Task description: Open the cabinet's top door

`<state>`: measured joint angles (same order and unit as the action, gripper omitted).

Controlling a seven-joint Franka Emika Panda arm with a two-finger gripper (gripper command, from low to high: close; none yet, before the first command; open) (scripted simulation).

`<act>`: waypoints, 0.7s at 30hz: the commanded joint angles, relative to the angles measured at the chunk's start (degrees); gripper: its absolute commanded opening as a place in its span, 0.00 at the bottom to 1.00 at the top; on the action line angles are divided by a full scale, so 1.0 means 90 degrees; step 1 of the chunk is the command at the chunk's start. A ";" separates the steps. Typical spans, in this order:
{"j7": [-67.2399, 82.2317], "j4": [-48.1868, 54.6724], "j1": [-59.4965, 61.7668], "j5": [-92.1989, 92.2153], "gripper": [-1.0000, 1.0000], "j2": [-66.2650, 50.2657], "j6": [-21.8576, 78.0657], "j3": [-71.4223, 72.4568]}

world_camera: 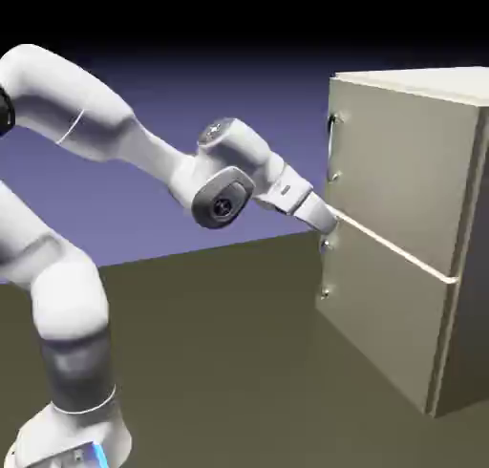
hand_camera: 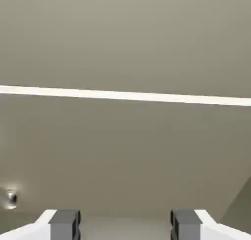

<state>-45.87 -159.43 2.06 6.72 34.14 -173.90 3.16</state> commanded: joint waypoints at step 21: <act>-0.2956 0.1358 0.2374 0.5816 0.50 0.1277 0.0094 0.2737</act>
<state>-72.48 -147.21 23.42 59.06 45.63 -173.05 27.80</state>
